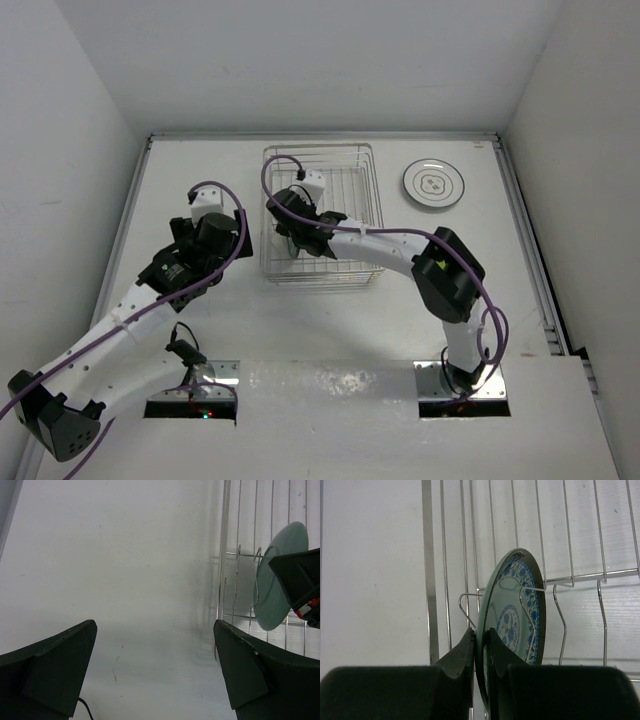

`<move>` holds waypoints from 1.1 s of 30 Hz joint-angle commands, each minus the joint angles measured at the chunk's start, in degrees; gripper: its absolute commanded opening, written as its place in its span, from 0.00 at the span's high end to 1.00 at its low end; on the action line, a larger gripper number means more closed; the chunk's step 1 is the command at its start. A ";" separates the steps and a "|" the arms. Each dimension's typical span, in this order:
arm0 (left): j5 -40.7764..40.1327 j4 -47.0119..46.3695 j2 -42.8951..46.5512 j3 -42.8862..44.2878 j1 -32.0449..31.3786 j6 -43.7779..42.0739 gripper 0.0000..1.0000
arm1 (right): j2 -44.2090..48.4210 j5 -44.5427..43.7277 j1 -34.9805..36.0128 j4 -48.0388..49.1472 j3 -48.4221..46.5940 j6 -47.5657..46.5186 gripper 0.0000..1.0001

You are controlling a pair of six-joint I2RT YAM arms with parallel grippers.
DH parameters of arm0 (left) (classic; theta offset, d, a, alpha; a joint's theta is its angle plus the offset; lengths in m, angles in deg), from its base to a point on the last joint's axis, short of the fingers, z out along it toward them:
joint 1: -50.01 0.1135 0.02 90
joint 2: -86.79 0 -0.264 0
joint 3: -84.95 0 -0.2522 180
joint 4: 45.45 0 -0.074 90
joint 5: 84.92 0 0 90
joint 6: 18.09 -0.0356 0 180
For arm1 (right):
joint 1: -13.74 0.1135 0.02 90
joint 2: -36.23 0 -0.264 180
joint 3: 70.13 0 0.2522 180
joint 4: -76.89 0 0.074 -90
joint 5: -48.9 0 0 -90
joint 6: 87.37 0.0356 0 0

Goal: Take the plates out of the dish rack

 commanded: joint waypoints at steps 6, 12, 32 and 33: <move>0.16 -2.22 1.13 0.18 0.69 -0.64 0.00 | -3.38 -2.60 0.51 -1.80 -6.37 5.66 1.00; -0.28 -2.05 1.39 0.18 0.69 -0.55 0.00 | -3.21 0.47 0.51 -3.55 -12.42 0.58 1.00; -1.95 -1.43 2.18 0.36 0.69 0.33 0.00 | 20.18 12.96 -10.01 -31.93 -18.39 -38.58 1.00; -1.95 -1.43 2.10 0.45 0.69 0.24 0.00 | 19.48 7.82 -11.08 -35.86 -18.67 -40.54 1.00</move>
